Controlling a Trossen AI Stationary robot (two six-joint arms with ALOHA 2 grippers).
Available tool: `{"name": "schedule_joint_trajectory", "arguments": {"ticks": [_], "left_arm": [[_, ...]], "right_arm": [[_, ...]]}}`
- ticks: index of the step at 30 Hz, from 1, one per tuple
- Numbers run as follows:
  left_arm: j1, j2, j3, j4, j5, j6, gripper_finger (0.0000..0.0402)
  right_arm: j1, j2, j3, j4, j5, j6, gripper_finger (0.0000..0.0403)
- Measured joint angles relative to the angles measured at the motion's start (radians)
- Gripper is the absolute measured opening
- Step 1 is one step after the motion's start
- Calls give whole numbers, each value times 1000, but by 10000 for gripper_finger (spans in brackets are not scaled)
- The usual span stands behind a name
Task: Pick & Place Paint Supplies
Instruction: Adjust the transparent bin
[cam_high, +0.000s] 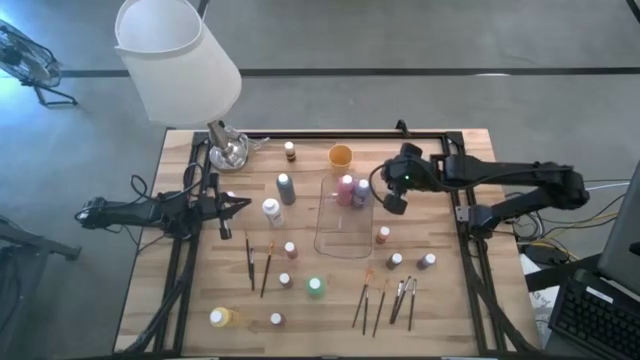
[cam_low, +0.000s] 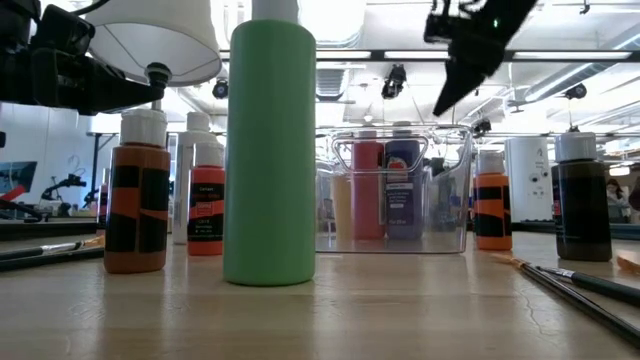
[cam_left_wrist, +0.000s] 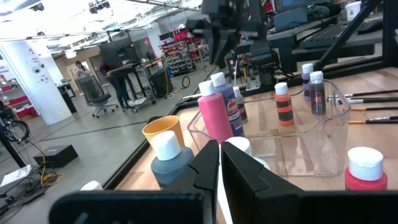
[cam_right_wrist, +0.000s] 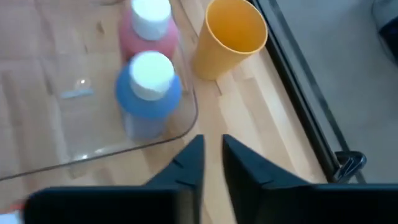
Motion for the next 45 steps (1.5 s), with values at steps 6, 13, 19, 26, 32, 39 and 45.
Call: {"name": "schedule_joint_trajectory", "arguments": {"ticks": [6, 13, 19, 26, 32, 39, 45], "left_arm": [[0, 0, 0, 0, 0, 0, 23], [0, 0, 0, 0, 0, 0, 23], [0, 0, 0, 0, 0, 0, 23], [0, 0, 0, 0, 0, 0, 23], [0, 0, 0, 0, 0, 0, 23], [0, 0, 0, 0, 0, 0, 23], [0, 0, 0, 0, 0, 0, 23]], "right_arm": [[-59, 3, -113, 112, -12, -43, 9], [-84, 31, -201, 229, -85, -47, 8], [-83, 98, -218, 259, -92, -27, 8], [-82, 187, -217, 295, -118, -19, 8], [-78, 220, -217, 330, -183, 6, 8], [-56, 215, -217, 355, -199, 12, 8], [-44, 215, -217, 381, -237, 15, 8]]}}
